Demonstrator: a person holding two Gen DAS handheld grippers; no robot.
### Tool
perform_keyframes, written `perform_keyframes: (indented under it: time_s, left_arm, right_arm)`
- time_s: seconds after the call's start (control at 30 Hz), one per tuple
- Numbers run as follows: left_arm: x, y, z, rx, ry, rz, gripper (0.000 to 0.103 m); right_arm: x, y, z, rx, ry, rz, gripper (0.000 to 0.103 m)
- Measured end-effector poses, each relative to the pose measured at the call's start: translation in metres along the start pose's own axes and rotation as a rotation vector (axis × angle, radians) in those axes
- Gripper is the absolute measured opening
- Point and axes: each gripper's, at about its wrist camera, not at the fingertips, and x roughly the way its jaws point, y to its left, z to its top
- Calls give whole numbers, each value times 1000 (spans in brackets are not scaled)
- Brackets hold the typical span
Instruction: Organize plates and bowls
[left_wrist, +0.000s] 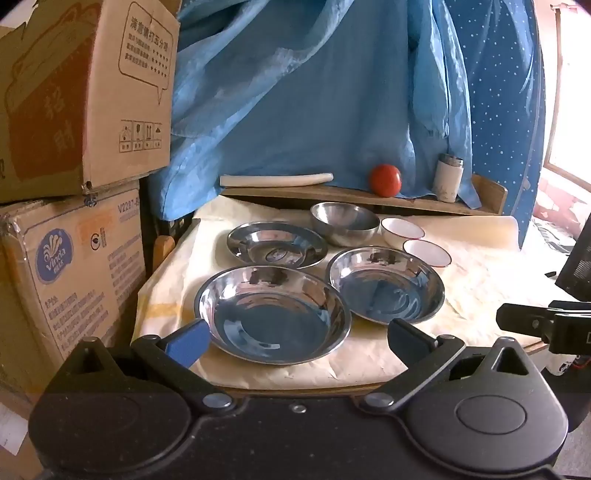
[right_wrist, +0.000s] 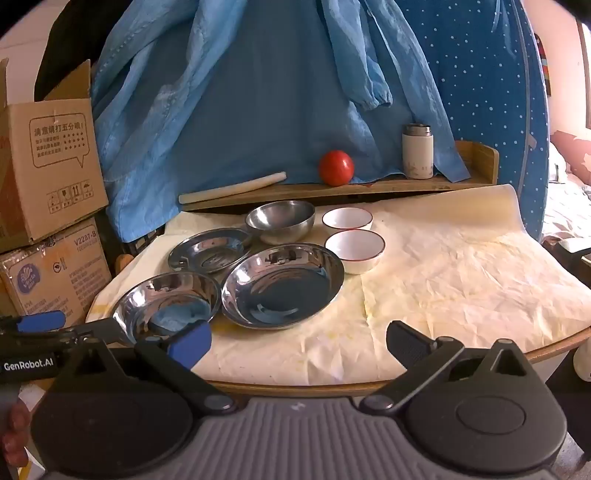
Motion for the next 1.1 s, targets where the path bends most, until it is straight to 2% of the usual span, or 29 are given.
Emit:
perform_keyframes:
  time_s: [0.1,0.4,1.1]
  left_arm:
    - [0,2,0,-9,8,-19,102]
    - [1,2,-2,-8,11,4,102]
    - [1,3,0,-9,12,5,102]
  right_arm:
    - [-1,0,0,-4,1,1,103]
    - [-7,-4,1,-1,-2,-1,103]
    - [-3,-2,0,11,-8,-3,103]
